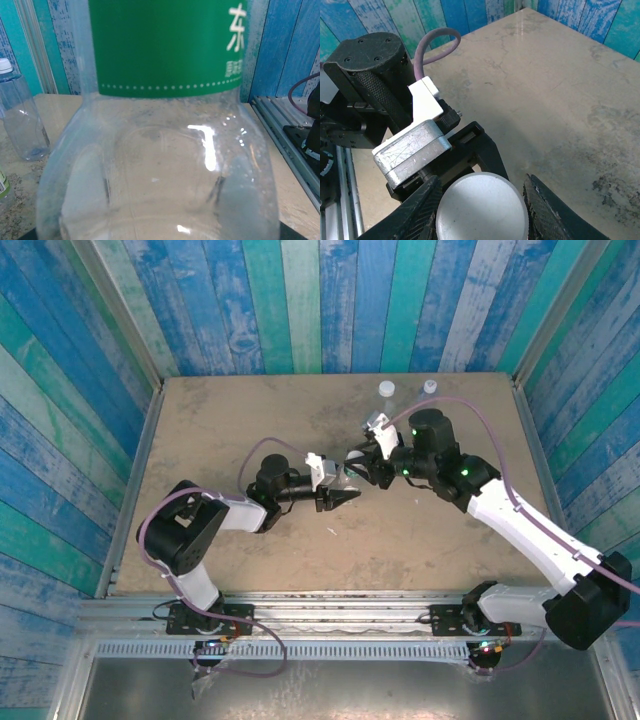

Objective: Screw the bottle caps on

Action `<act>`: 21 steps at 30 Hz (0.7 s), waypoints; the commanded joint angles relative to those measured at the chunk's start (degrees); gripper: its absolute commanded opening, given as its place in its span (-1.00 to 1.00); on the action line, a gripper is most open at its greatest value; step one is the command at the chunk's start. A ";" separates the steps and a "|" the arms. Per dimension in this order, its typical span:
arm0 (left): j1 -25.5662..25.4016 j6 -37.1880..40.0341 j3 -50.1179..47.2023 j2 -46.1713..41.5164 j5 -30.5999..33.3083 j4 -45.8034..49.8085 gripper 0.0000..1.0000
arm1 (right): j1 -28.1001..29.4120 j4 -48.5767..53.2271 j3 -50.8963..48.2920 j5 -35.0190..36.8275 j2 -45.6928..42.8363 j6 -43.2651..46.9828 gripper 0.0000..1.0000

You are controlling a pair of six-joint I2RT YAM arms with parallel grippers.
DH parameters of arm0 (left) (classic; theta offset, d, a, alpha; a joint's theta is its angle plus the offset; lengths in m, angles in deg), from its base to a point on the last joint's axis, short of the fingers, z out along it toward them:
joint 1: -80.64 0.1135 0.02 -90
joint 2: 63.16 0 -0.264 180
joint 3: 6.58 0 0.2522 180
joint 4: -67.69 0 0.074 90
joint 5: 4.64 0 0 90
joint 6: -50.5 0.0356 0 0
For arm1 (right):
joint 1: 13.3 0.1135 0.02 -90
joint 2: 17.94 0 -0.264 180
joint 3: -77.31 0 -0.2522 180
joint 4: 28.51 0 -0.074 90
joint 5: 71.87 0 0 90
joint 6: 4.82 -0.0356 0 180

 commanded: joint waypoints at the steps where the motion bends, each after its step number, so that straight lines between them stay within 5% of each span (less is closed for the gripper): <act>1: 0.05 -0.58 1.03 1.79 -0.53 -1.18 0.12 | 0.02 -0.51 -0.19 -1.01 0.46 0.86 -0.11; 9: 0.05 0.33 0.66 1.71 0.19 -0.91 0.17 | 0.02 0.23 0.73 -1.35 1.53 0.52 -0.35; 15: 0.01 0.68 -0.31 0.63 2.67 -1.08 0.90 | 0.02 0.55 0.53 3.81 0.65 0.58 -0.35; 21: -0.04 -0.77 -5.84 -4.09 9.30 -5.61 0.87 | -1.28 -0.15 -0.62 11.96 1.03 1.31 -0.33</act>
